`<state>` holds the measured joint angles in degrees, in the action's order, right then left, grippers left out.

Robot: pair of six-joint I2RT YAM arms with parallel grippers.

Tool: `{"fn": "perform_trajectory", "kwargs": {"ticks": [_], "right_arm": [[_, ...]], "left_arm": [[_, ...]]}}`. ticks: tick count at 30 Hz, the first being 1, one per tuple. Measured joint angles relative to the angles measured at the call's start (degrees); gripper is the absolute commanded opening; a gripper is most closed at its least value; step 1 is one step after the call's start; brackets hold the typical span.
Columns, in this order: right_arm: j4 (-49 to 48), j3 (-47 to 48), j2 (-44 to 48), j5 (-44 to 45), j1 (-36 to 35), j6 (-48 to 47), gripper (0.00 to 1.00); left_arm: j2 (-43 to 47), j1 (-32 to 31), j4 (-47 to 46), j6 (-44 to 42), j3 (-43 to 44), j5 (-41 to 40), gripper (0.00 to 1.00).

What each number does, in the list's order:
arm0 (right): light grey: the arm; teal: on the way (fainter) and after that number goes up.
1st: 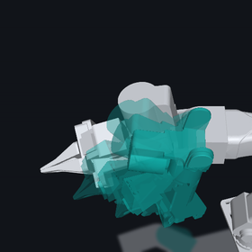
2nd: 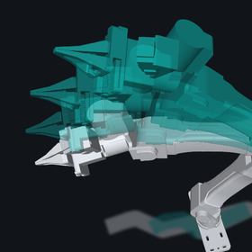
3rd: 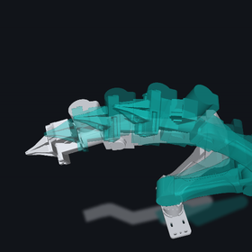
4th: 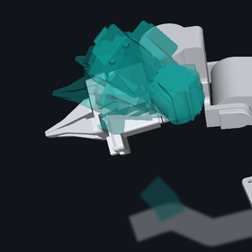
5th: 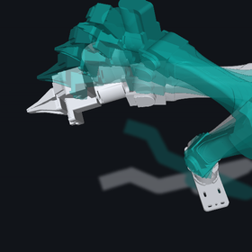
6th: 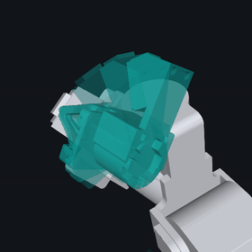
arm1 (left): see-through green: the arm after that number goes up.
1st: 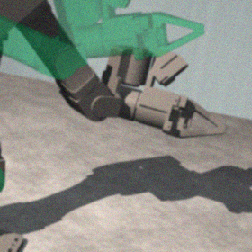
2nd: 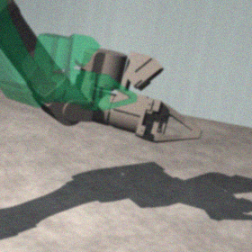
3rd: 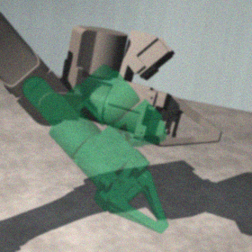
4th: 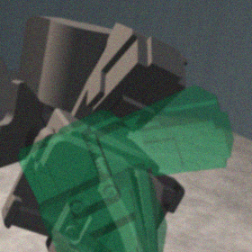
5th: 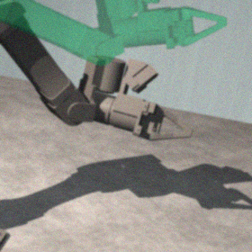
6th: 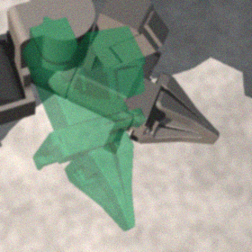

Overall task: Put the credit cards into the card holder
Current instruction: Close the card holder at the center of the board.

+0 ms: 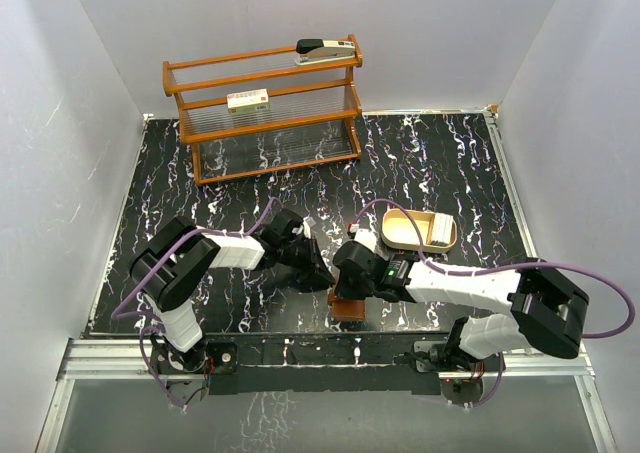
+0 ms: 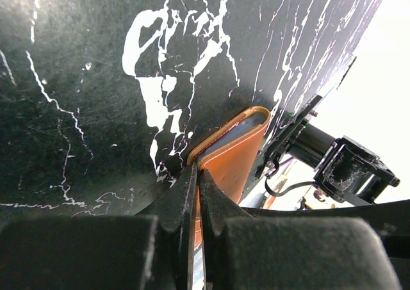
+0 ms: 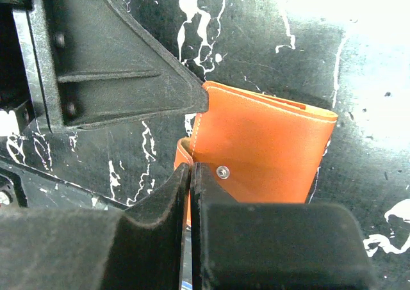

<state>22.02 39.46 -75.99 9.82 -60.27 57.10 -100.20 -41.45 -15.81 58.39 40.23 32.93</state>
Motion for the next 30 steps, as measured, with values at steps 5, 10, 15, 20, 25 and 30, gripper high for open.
{"fn": "perform_trajectory", "kwargs": {"ticks": [5, 10, 15, 20, 25, 30], "right_arm": [[1.31, 0.0, 1.01, 1.29, 0.0, -0.09, 0.0], [2.25, -0.24, 2.19, 2.43, 0.0, -0.07, 0.0], [2.32, -1.97, 3.04, 2.93, 0.0, 0.02, 0.0], [1.77, -2.62, 3.04, 3.37, 0.0, 0.07, 0.0], [1.05, -3.06, 3.04, 3.61, 0.0, 0.07, 0.0], [-0.55, -3.91, 3.04, 3.85, 0.0, 0.26, 0.0]], "left_arm": [[0.0, -0.2, 2.19, -1.01, 0.94, -1.01, 0.0], [0.0, -0.28, 3.32, -1.88, 1.46, -1.64, 0.0], [0.0, -0.31, 3.91, -2.14, 1.68, -1.92, 0.0], [0.0, -0.31, 4.28, -2.38, 1.84, -2.08, 0.0], [0.0, -0.31, 4.74, -2.62, 2.12, -2.25, 0.0], [0.0, -0.35, 4.98, -2.93, 2.27, -2.29, 0.0]]}}
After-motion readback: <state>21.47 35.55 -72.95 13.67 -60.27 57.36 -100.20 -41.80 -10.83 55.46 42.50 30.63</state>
